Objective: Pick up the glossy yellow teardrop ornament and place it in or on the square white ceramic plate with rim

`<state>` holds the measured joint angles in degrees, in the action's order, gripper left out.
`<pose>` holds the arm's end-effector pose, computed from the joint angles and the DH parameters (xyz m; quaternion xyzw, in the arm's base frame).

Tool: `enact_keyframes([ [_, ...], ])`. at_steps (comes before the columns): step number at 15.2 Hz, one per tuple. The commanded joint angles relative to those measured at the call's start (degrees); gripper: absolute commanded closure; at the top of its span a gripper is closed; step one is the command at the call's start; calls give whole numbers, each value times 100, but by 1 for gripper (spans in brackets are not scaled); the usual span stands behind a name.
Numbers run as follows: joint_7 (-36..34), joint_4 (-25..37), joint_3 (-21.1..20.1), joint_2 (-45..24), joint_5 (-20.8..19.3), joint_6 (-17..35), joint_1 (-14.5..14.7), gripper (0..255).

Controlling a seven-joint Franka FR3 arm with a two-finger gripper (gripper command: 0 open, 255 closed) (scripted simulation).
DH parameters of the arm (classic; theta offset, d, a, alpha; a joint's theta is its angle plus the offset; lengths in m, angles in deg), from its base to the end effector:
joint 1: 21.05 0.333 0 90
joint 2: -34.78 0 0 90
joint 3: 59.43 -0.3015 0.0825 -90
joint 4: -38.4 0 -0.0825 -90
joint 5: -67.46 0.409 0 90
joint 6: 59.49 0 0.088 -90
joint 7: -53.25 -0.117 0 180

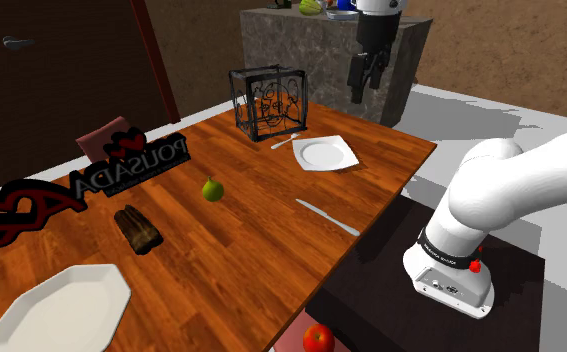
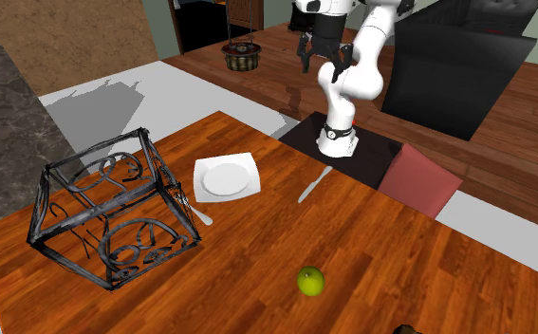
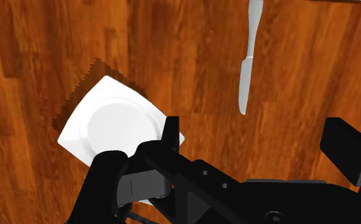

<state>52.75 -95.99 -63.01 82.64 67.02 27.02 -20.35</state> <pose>0.3222 0.0283 0.5860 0.9994 0.0225 0.0002 0.0270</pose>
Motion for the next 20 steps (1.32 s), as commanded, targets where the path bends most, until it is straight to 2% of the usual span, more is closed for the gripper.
enact_keyframes([
  [1,0,0,0,0,0,0,0,0],
  [11,-1112,-674,-784,-1018,521,2045,35,0],
  [16,-1679,-671,-1192,-1859,606,3070,-8,0],
  [20,-2183,-502,-1519,-2652,521,3835,-97,0],
])
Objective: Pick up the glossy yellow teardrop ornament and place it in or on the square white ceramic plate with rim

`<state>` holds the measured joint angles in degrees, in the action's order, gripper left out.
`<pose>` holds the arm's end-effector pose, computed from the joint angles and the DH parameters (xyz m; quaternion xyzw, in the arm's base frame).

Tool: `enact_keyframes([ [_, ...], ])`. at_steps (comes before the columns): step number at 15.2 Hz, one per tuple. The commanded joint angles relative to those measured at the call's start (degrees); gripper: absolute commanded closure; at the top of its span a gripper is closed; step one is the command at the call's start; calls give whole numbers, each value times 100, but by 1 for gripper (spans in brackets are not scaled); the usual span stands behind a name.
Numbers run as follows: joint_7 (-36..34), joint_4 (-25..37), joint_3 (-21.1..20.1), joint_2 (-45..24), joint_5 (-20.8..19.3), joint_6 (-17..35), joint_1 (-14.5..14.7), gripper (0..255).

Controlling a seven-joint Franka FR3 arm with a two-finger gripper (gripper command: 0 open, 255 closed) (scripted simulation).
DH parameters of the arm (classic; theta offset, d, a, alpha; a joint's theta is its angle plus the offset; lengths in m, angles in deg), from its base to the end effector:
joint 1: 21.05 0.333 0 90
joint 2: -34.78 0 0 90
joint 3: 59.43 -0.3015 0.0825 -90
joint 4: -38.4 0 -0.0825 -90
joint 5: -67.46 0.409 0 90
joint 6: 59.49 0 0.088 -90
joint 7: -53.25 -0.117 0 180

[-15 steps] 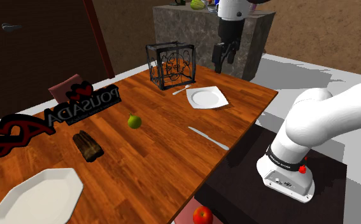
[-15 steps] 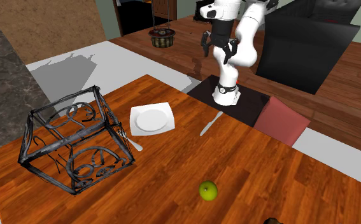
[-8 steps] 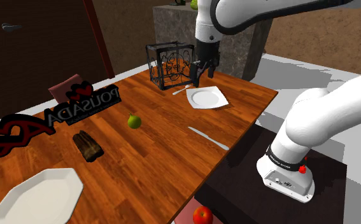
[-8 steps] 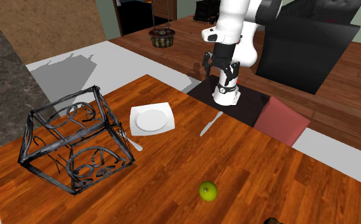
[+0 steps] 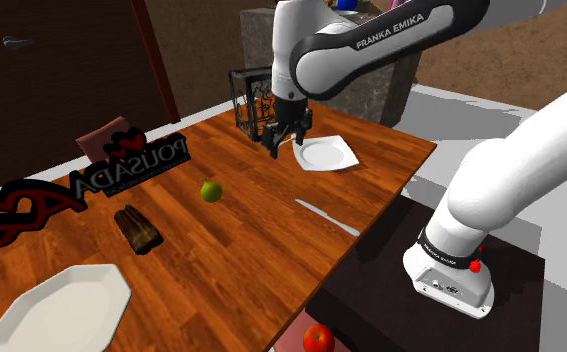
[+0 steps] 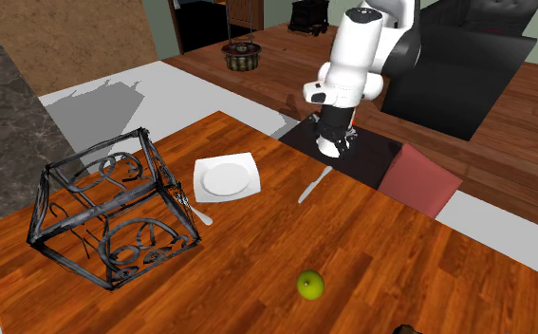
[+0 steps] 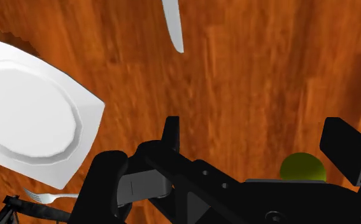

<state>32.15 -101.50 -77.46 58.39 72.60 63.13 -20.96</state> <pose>0.4364 0.1469 0.4191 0.9969 -0.0578 0.0524 0.0066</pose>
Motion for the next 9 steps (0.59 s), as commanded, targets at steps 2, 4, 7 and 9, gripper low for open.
enact_keyframes([
  [2,-406,188,-234,-654,-151,577,-95,0],
  [4,-717,363,-383,-1100,-323,901,-160,0],
  [7,-1245,692,-567,-1796,-702,1323,-239,0],
  [9,-1633,957,-642,-2274,-1029,1553,-259,0],
])
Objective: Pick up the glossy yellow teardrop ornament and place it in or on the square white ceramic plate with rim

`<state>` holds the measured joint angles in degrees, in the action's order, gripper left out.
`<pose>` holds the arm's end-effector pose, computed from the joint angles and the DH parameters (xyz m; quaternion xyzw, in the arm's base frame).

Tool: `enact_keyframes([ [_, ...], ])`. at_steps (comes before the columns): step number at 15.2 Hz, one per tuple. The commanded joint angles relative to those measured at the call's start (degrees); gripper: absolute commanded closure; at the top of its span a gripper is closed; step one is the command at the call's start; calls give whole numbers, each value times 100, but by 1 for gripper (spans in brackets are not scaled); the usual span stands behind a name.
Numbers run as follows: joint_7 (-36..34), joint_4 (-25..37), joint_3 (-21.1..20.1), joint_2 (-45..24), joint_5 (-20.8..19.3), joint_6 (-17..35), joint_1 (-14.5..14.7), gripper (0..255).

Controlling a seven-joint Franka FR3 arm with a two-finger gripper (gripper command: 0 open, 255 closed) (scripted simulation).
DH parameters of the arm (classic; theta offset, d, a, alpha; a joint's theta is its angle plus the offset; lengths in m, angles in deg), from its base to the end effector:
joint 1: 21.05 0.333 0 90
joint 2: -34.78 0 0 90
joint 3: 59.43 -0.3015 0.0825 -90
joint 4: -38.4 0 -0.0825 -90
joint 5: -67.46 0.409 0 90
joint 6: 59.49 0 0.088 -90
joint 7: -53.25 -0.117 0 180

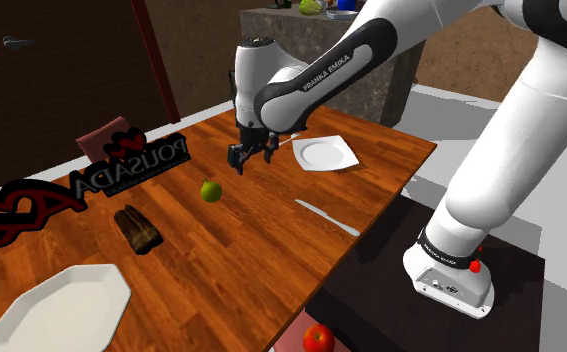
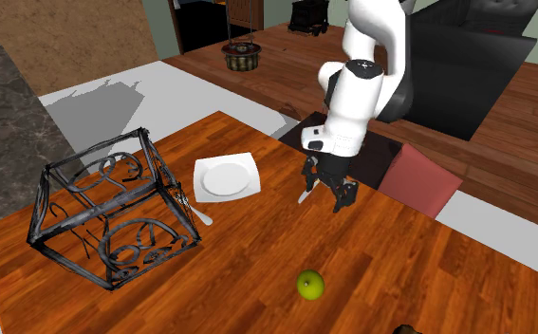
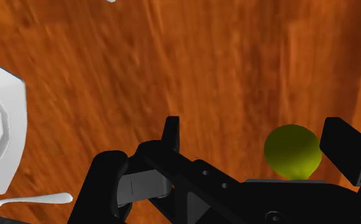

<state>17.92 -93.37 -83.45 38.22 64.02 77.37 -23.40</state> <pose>0.5029 0.1987 0.3446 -0.9920 0.0978 -0.0792 0.0040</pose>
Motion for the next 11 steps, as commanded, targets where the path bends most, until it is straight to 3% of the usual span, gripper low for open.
enact_keyframes([
  [1,-411,290,-62,-498,-351,226,-9,0],
  [5,-1190,964,6,-1455,-1083,505,145,0],
  [11,-2058,2229,384,-2818,-1879,662,638,0],
])
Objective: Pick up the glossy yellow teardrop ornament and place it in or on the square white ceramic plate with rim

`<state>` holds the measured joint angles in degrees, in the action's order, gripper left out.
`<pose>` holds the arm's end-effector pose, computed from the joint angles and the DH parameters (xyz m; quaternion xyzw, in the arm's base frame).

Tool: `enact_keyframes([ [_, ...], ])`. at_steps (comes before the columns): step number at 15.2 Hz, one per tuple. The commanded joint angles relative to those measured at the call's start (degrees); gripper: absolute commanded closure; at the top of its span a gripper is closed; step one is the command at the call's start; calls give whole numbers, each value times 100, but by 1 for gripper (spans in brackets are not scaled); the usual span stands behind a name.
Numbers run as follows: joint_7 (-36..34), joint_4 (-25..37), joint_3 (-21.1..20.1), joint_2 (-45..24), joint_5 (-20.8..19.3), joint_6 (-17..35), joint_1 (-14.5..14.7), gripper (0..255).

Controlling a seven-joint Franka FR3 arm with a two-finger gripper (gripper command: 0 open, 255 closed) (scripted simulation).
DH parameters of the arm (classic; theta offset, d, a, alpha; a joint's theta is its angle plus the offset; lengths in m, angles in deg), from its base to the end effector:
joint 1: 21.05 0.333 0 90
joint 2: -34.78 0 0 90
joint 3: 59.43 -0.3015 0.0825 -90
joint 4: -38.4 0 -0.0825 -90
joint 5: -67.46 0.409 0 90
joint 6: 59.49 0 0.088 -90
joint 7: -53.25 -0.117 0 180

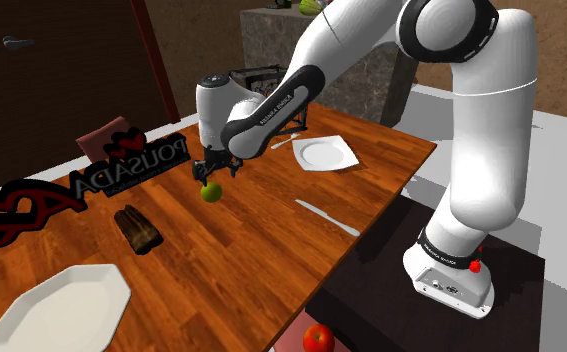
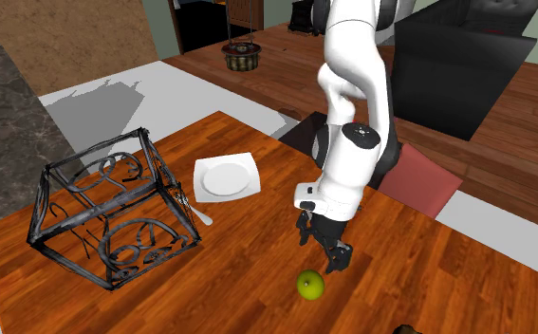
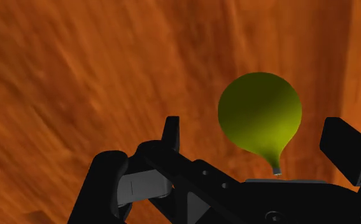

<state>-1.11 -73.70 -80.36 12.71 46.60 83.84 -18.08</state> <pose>0.5951 0.2559 0.2697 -0.9827 0.1471 -0.1114 0.0184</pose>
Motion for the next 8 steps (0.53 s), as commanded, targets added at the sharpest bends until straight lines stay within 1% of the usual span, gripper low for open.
enact_keyframes([
  [1,-257,503,143,-488,-223,18,193,0],
  [8,-393,711,314,-939,-424,257,321,0],
])
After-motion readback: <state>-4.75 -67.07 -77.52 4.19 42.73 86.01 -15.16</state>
